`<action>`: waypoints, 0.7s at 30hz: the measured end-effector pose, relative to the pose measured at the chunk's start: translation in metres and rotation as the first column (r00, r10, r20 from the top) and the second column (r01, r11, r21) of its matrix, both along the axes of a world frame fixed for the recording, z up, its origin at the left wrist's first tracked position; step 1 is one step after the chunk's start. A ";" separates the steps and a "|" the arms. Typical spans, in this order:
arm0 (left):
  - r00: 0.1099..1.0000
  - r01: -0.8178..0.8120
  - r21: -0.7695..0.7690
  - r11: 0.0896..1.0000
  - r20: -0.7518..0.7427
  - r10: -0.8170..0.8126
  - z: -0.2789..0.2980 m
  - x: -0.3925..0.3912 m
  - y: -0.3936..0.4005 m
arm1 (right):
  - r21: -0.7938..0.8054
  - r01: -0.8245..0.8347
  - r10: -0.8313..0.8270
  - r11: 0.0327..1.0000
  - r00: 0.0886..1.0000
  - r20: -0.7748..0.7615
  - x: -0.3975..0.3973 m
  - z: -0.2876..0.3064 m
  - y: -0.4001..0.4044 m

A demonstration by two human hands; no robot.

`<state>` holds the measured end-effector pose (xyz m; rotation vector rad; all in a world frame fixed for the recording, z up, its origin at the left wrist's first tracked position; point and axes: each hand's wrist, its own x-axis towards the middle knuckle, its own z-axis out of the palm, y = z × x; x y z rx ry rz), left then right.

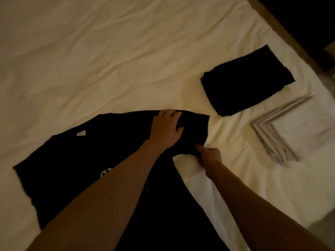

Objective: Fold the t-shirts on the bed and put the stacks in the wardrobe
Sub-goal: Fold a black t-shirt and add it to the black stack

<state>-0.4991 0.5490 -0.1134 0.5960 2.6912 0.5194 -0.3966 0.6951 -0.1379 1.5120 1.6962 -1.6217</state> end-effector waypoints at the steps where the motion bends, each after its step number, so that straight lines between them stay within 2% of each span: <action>1: 0.996 0.086 -0.065 0.994 -0.019 -0.088 -0.005 -0.009 0.012 | -0.035 -0.006 0.006 0.999 1.000 -0.007 0.000 -0.001 0.000; 4: 0.975 0.215 -0.185 0.959 -0.010 -0.220 -0.023 -0.032 0.040 | -0.095 0.008 -0.016 0.995 0.996 -0.086 0.000 -0.002 -0.001; 8: 0.977 0.207 -0.192 0.959 -0.015 -0.214 -0.031 -0.052 0.071 | -0.041 0.014 -0.021 0.999 0.982 -0.188 -0.001 -0.002 -0.001; 10: 0.983 0.182 -0.102 0.978 0.051 -0.178 -0.028 -0.059 0.082 | -0.004 0.024 -0.024 1.000 0.970 -0.243 -0.001 0.002 0.004; 12: 0.976 0.020 0.093 0.996 0.216 -0.039 -0.019 -0.065 0.087 | 0.035 0.049 -0.037 0.998 0.958 -0.283 0.000 0.006 0.011; 14: 0.940 -0.137 0.245 0.960 0.339 0.047 -0.008 -0.068 0.086 | 0.104 0.044 -0.010 0.994 0.950 -0.311 0.002 0.010 0.017; 17: 0.923 -0.230 0.352 0.907 0.374 0.089 0.015 -0.071 0.075 | 0.241 0.034 0.060 0.970 0.926 -0.373 0.001 0.021 0.018; 21: 0.919 -0.297 0.373 0.879 0.361 0.157 0.041 -0.072 0.049 | 0.441 -0.004 0.200 0.898 0.895 -0.400 0.000 0.038 0.005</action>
